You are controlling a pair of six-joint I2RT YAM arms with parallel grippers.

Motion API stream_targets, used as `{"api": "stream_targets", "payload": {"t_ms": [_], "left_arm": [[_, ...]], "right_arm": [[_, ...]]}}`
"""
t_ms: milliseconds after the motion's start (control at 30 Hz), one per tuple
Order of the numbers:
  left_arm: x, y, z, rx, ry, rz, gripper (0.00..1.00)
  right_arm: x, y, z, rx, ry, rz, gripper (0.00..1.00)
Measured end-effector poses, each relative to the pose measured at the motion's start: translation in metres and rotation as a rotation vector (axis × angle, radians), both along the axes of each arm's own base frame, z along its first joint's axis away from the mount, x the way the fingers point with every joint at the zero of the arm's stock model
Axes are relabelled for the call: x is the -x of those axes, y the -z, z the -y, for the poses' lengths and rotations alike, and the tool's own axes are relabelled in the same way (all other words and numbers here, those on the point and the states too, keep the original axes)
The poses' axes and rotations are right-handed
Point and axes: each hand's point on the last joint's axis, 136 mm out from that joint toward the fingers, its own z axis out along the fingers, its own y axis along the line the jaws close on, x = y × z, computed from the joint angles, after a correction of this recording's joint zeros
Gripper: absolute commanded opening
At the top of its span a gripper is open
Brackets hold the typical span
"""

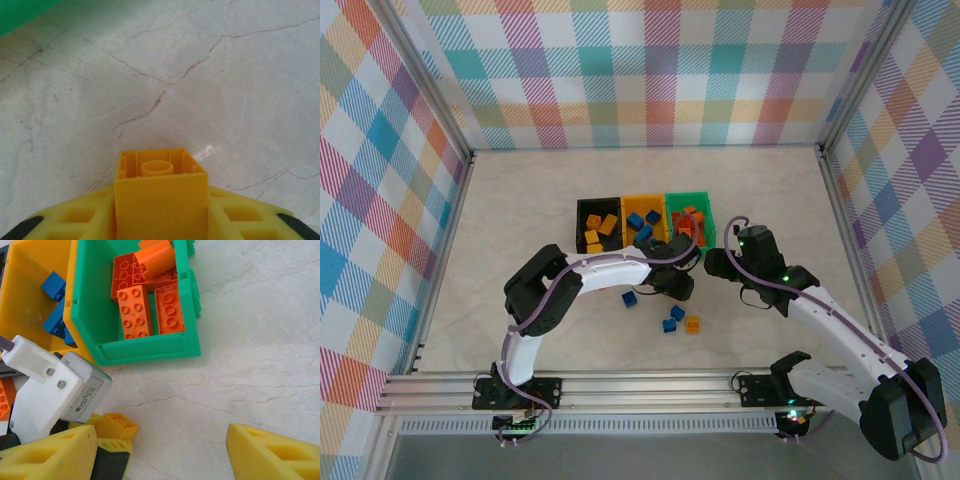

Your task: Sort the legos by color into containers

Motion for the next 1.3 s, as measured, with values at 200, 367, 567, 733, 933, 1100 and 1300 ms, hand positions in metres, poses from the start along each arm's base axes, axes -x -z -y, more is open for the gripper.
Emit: {"api": "stream_targets", "payload": {"t_ms": [200, 367, 567, 733, 933, 1100, 1300], "left_arm": [[-0.003, -0.008, -0.002, 0.002, -0.009, 0.024, 0.30], [0.003, -0.054, -0.039, 0.043, -0.062, 0.095, 0.32], [-0.052, -0.122, -0.126, 0.129, -0.311, 0.216, 0.32], [-0.102, -0.107, -0.190, 0.073, -0.517, 0.215, 0.32], [-0.139, -0.070, -0.200, 0.015, -0.590, 0.153, 0.39], [-0.145, -0.061, -0.202, 0.005, -0.609, 0.134, 0.74], [-0.142, -0.082, -0.191, 0.075, -0.601, 0.148, 0.93]], "right_arm": [[0.000, 0.000, -0.001, -0.003, -0.003, -0.002, 0.70], [0.001, 0.003, -0.004, -0.011, -0.017, -0.017, 0.69], [-0.001, 0.014, -0.012, -0.022, -0.042, -0.052, 0.68], [-0.001, 0.022, -0.018, -0.031, -0.061, -0.083, 0.67], [0.000, 0.024, -0.021, -0.041, -0.075, -0.097, 0.68], [0.002, 0.026, -0.024, -0.053, -0.091, -0.108, 0.68], [0.007, 0.027, -0.031, -0.067, -0.122, -0.122, 0.67]]}}
